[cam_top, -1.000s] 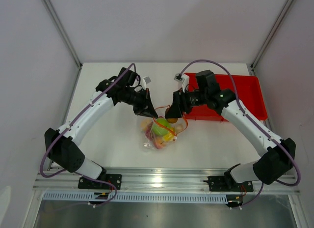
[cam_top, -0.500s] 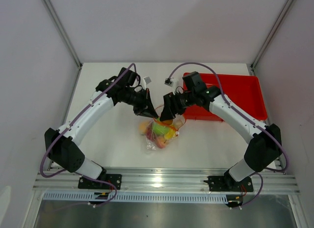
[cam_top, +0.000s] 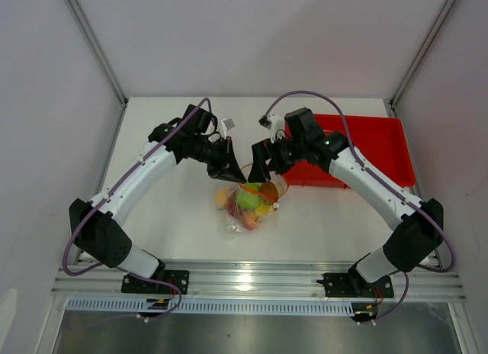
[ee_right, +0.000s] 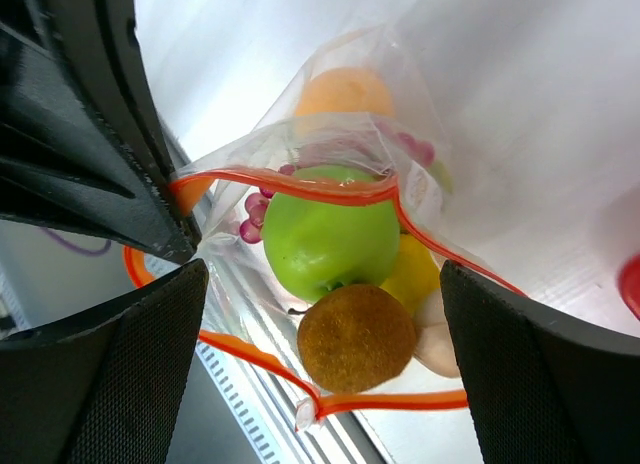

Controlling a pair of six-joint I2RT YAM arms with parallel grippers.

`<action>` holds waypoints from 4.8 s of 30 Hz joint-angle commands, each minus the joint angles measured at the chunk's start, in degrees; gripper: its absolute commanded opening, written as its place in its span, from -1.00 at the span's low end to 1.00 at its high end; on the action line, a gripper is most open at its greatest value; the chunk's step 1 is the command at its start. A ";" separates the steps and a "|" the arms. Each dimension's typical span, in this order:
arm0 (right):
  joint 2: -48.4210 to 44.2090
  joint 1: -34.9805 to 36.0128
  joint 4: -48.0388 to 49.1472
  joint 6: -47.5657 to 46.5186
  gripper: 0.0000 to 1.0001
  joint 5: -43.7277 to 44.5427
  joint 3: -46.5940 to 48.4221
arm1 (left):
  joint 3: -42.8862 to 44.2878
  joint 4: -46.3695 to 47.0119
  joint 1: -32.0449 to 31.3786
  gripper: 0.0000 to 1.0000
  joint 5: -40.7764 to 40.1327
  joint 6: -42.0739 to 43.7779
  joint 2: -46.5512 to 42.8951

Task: Place the food in the zip-top bag and seal the zipper
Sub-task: Place the fake fruit in the zipper food storage bag, then adjust the zipper food storage bag at the center of the board.

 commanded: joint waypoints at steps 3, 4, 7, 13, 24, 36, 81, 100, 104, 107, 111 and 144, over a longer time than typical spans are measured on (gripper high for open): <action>-6.17 0.18 0.02 4.10 0.99 9.90 2.73 | 1.30 2.64 0.08 -0.99 3.34 -0.47 -0.17; -6.79 0.09 0.11 4.81 0.99 10.87 2.21 | 1.39 2.65 0.17 -0.99 3.34 -0.55 -0.17; -7.94 -0.08 -1.11 3.32 0.99 9.92 1.85 | 1.31 3.09 0.17 -0.99 3.43 -0.82 -0.17; -8.28 -0.52 -8.67 4.63 0.99 8.77 1.95 | 1.74 4.23 0.17 -0.99 3.34 -1.61 0.00; -14.80 -0.52 -14.83 6.12 0.61 12.38 -1.04 | 3.50 5.55 0.52 -0.99 3.08 -3.28 1.05; -16.20 -0.44 -13.95 11.58 0.13 6.49 -6.06 | 5.17 7.30 0.52 -0.99 4.31 -6.18 1.94; -14.80 1.94 -4.98 20.02 -1.00 13.42 -15.47 | -1.77 9.24 0.52 -0.99 5.89 -6.88 -2.54; -7.41 5.62 -19.22 -0.10 -1.00 14.22 6.42 | -7.66 3.98 0.96 -0.14 -11.75 -0.73 -8.79; -7.68 10.71 -19.14 -1.87 -1.00 16.59 6.07 | -5.12 0.90 2.19 0.04 -16.42 0.06 -8.00; -7.68 11.86 -19.14 -2.04 -1.00 17.29 5.72 | -1.52 -1.39 2.63 0.06 -20.02 1.37 -6.77; -8.12 13.19 -18.87 -2.57 -1.00 18.35 5.89 | 1.74 -4.03 3.68 0.06 -21.88 2.52 -3.87; -8.19 13.71 -19.58 -4.24 -1.00 27.05 7.56 | 7.91 -2.73 4.65 -0.99 -16.35 3.93 -3.23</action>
